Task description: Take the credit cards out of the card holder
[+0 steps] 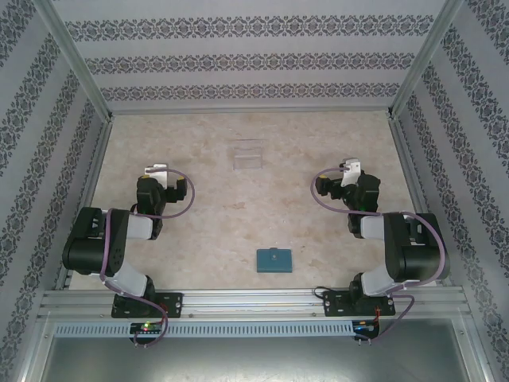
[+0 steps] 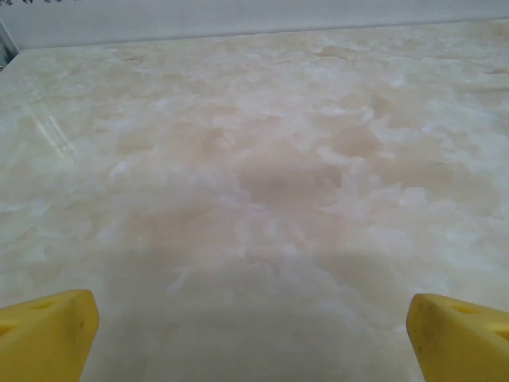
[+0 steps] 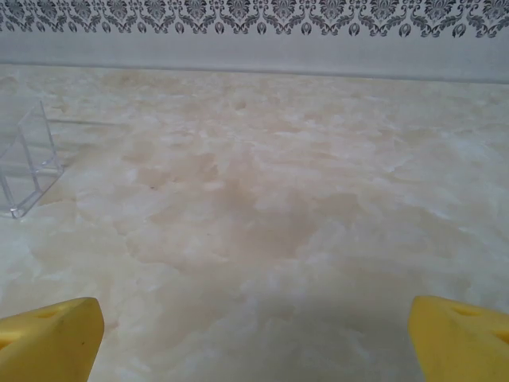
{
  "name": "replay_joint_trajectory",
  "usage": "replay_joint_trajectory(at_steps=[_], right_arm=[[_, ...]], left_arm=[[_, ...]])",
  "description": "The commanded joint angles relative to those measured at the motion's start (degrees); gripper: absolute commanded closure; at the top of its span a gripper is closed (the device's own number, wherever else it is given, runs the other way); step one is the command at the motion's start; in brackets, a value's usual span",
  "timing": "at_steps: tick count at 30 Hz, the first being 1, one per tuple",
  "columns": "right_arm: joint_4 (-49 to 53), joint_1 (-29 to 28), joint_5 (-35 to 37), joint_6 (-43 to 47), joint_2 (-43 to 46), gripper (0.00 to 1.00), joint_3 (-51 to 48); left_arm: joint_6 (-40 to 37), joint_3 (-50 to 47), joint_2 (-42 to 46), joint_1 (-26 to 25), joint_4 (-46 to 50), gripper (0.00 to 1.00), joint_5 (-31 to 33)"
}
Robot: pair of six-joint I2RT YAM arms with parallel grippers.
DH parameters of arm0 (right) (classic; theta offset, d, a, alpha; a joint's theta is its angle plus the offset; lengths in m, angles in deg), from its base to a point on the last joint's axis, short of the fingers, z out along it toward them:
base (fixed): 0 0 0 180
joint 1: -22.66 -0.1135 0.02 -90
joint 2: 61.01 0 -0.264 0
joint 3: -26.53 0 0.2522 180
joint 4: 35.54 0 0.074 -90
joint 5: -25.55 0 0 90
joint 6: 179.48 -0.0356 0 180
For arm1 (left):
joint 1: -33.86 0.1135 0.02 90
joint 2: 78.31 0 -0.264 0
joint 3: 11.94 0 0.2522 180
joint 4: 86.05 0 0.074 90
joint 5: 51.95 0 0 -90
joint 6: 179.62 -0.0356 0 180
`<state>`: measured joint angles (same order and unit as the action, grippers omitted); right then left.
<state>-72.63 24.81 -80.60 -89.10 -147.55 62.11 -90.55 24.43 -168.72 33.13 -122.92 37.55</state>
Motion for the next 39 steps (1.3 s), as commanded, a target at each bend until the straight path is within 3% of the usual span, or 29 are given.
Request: replay_joint_trajectory(at_steps=[1,28,31,39], right_arm=[[-2.39,0.21,-1.96,0.9,0.12,0.02,-0.79],[-2.41,0.22,-1.88,0.8,0.15,0.02,-0.78],[-2.4,0.28,-1.88,0.81,0.13,0.02,-0.82],[2.85,-2.1,8.13,0.5,1.85,0.02,1.09]], left_arm=[[-0.12,-0.46,-0.38,0.38,-2.85,0.0,-0.85],[-0.02,-0.46,-0.46,0.47,-2.77,0.0,-1.09],[0.98,-0.29,-0.39,0.47,-2.63,0.0,1.43],[1.56,-1.89,1.52,0.47,-4.53,0.0,3.71]])
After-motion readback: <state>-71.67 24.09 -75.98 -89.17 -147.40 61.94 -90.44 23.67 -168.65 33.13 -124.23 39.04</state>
